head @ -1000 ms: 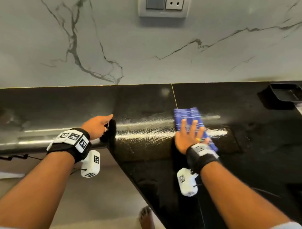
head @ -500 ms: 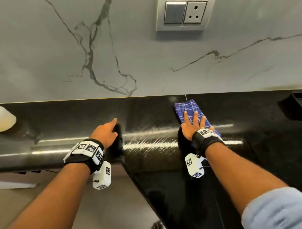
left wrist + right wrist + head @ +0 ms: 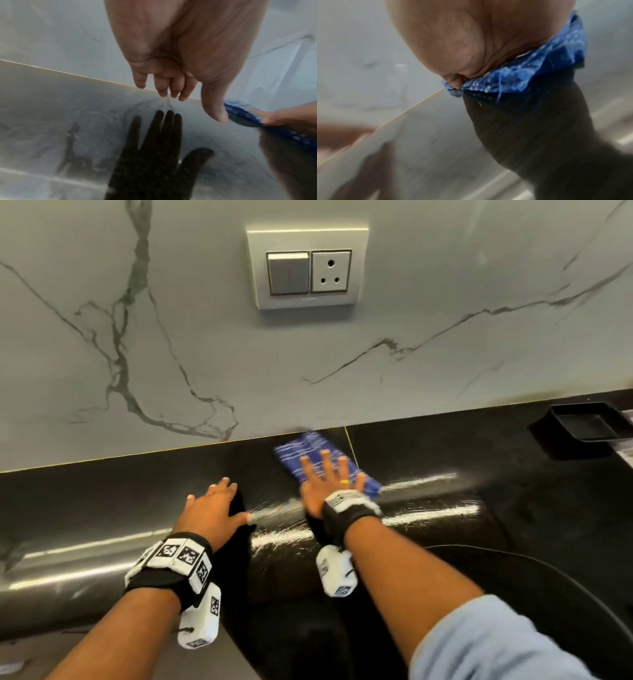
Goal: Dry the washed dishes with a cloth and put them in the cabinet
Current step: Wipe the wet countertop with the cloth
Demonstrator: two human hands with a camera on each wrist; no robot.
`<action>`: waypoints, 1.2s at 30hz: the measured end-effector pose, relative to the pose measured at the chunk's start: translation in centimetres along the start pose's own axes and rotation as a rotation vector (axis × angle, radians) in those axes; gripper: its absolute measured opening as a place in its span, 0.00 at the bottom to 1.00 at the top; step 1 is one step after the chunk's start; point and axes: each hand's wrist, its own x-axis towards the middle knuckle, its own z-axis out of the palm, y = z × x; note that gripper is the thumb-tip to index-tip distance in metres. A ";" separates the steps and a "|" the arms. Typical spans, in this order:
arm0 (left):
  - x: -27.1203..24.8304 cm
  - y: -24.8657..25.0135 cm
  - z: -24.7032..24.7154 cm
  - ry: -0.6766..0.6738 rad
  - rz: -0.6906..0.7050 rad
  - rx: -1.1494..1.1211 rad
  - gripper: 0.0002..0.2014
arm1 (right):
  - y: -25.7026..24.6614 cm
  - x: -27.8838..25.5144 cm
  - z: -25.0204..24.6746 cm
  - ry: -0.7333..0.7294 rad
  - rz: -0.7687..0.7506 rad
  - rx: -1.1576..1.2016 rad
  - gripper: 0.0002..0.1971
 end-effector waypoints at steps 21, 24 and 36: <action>-0.6 3.3 1.4 -0.219 -0.049 0.125 0.59 | 11.5 1.7 -4.7 0.038 0.207 0.017 0.30; -0.3 3.9 1.0 -0.242 -0.054 0.139 0.61 | 19.2 1.7 -7.1 0.058 0.503 0.184 0.30; 0.7 4.5 1.2 -0.259 -0.137 0.158 0.62 | 11.5 0.2 -3.7 -0.123 -0.102 -0.109 0.28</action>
